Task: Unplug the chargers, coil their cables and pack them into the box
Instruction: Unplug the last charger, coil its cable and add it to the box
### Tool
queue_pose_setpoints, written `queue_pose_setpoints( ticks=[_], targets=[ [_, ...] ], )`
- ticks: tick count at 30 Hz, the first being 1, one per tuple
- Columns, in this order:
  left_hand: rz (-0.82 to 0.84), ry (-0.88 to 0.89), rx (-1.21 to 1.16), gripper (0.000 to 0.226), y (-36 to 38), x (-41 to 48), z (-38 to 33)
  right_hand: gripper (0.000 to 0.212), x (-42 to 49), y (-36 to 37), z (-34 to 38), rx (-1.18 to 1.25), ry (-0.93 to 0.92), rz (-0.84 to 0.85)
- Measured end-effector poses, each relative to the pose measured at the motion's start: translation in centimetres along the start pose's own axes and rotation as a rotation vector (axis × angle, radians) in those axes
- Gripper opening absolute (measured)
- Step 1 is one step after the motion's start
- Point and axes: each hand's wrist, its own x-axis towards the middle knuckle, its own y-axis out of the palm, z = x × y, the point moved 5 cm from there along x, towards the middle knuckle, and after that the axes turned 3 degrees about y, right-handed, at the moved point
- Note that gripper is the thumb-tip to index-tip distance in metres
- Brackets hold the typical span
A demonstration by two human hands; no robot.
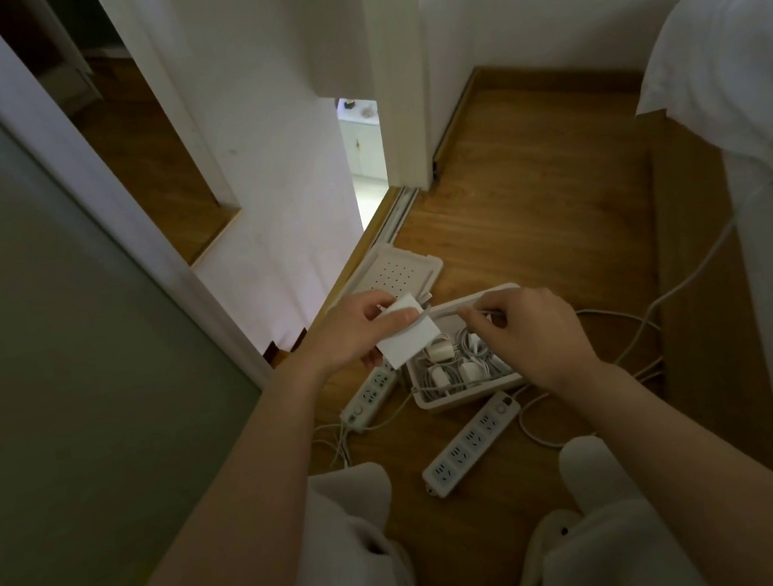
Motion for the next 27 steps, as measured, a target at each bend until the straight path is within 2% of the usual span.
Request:
queue_pose_setpoints(
  ticks=[7,9,12,17,22,27],
  targets=[
    [-0.118,0.040,0.045,0.022,0.5,0.3,-1.2,0.026,-0.3,-0.2,0.4,0.229,0.056,-0.008],
    [-0.164,0.065,0.121,0.024,0.8,0.5,-1.6,0.022,-0.5,0.0,0.9,0.339,0.058,0.028],
    [-0.243,0.065,0.102,0.031,1.2,0.6,-2.1,0.026,-0.9,0.5,1.9,0.359,0.008,0.051],
    [-0.344,0.004,-0.204,0.025,1.4,0.9,-2.5,0.029,-1.5,1.9,3.2,0.401,-0.077,0.226],
    [-0.362,-0.104,-0.431,0.040,1.7,1.1,-2.2,0.020,-2.0,3.8,4.1,0.356,-0.162,0.375],
    [-0.235,-0.117,-0.973,0.035,2.3,1.1,-2.8,0.026,-2.4,5.6,4.0,0.250,-0.177,0.520]
  ],
)
